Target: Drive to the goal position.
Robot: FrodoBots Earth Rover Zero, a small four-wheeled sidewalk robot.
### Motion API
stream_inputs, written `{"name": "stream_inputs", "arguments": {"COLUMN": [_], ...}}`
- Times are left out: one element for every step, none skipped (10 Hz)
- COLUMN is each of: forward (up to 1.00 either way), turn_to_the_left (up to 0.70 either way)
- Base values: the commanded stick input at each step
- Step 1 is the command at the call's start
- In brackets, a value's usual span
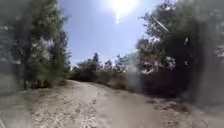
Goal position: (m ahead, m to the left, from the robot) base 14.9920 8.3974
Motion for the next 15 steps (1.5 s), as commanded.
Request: {"name": "stream_inputs", "arguments": {"forward": [0.7, 0.7, 0.7, 0.7, 0.7, 0.7, 0.7, 0.7, 0.7, 0.7, 0.7, 0.7, 0.7, 0.7, 0.7], "turn_to_the_left": [0.0, 0.0, 0.0, 0.0, 0.0, 0.0, 0.0, 0.0, 0.0, 0.08, 0.14, 0.14, 0.14, 0.14, 0.14]}}
